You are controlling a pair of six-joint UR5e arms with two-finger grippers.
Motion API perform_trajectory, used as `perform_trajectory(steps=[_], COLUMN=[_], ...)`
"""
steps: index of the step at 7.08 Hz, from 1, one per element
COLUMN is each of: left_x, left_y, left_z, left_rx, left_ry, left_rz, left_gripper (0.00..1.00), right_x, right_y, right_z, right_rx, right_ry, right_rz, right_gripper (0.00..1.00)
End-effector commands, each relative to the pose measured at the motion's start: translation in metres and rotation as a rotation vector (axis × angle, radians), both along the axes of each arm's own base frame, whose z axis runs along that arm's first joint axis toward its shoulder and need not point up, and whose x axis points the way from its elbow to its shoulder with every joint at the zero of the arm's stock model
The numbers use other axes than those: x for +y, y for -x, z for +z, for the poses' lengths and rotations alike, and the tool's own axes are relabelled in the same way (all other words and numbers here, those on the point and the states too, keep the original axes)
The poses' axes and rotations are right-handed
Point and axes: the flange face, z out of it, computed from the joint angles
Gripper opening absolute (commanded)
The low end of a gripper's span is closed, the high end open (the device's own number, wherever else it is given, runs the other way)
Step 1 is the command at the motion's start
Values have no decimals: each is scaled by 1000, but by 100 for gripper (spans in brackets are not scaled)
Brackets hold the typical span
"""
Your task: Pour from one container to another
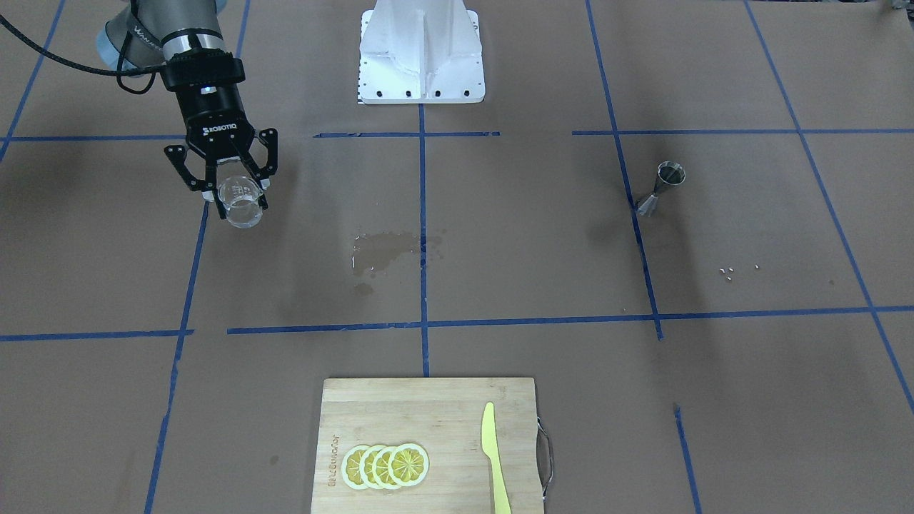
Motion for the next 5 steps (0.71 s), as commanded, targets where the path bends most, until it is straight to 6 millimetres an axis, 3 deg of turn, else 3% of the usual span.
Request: perform_trajectory(steps=[1, 2, 3, 5], left_x=[0, 0, 0, -1], left_y=[0, 0, 0, 0], left_z=[-2, -2, -3, -8], left_rx=[-4, -4, -4, -3], left_ry=[-25, -25, -26, -37], left_rz=[-1, -1, -1, -1], left_gripper=[100, 100, 100, 100], right_x=[13, 13, 14, 28], right_y=[-32, -33, -35, -29], right_z=[48, 56, 85, 106], right_rx=[-1, 10, 50, 79], right_ry=[3, 11, 41, 39], right_rz=[5, 10, 17, 48], right_gripper=[0, 0, 0, 0])
